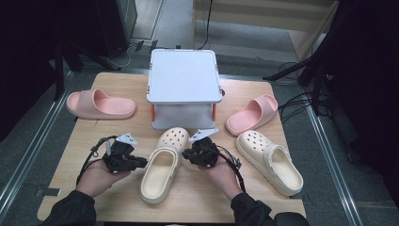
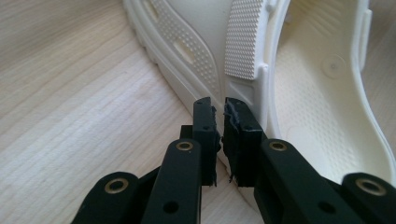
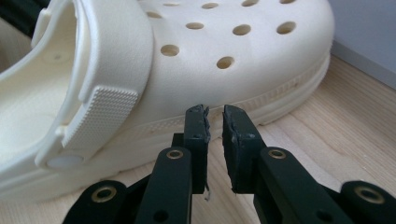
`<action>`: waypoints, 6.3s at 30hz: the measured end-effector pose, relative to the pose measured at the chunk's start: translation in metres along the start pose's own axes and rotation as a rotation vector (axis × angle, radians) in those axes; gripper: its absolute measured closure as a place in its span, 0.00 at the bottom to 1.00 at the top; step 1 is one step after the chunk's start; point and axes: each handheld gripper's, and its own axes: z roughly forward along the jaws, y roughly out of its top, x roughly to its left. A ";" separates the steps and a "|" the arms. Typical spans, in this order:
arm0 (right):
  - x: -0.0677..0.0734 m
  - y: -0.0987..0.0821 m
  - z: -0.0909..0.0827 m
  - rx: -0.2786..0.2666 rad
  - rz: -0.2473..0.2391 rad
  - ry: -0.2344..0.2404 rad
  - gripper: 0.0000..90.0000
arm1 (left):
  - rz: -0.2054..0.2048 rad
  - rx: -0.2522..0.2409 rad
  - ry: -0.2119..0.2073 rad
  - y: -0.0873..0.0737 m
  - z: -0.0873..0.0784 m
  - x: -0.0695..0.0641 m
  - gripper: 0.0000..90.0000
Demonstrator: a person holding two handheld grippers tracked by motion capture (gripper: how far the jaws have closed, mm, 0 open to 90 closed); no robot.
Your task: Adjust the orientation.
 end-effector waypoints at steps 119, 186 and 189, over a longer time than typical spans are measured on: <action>-0.108 -0.111 -0.177 0.038 0.261 -0.238 0.86 | 0.029 -0.037 -0.046 0.030 -0.009 0.026 0.51; -0.030 -0.019 -0.083 0.000 0.142 -0.090 0.74 | 0.075 -0.066 -0.044 0.020 -0.010 0.016 0.51; -0.032 -0.023 -0.098 -0.031 0.144 -0.076 0.78 | 0.076 -0.067 -0.041 0.020 -0.010 0.017 0.52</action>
